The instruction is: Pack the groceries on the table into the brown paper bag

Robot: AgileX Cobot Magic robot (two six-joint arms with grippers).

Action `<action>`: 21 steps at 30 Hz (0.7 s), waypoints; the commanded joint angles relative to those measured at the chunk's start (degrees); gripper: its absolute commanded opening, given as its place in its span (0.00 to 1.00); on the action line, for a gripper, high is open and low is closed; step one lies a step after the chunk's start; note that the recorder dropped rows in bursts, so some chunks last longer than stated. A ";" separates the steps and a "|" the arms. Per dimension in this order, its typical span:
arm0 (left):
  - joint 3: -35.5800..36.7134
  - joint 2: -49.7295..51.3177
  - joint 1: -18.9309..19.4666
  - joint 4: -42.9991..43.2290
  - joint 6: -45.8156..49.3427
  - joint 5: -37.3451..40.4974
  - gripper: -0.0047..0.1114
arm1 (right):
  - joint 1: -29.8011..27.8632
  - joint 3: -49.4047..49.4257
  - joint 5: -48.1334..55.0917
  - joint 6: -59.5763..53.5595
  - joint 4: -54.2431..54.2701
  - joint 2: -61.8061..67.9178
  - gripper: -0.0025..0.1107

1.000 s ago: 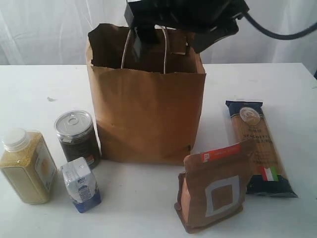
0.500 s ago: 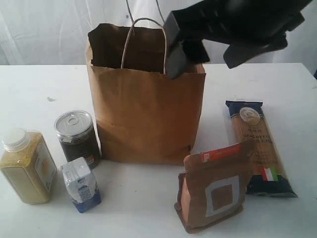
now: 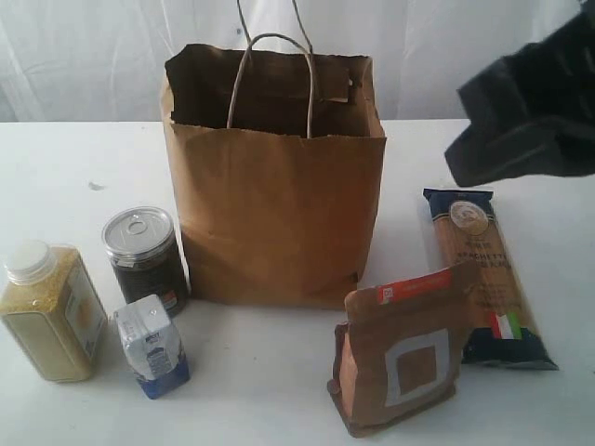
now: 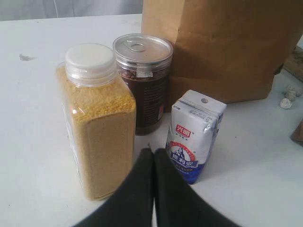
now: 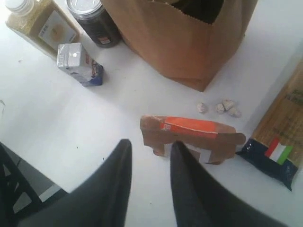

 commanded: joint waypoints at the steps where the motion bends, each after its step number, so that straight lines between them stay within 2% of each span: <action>1: 0.19 -0.26 0.17 -0.30 0.00 0.24 0.04 | 0.07 2.79 -0.16 1.44 -2.03 -2.96 0.25; 11: 0.19 -0.26 0.17 -0.30 0.00 0.24 0.04 | 0.07 9.28 -0.16 0.93 -0.19 -3.68 0.25; 13: 0.19 -0.26 0.17 -0.30 0.00 0.24 0.04 | 0.07 11.46 -0.16 0.93 0.73 -4.57 0.20; 16: 0.19 -0.26 0.17 -0.30 0.00 0.24 0.04 | 0.07 15.55 -3.84 0.93 1.02 -7.13 0.02; 21: 0.19 -0.26 0.17 -0.30 0.00 0.24 0.04 | 0.07 21.78 -12.16 1.31 2.40 -12.03 0.02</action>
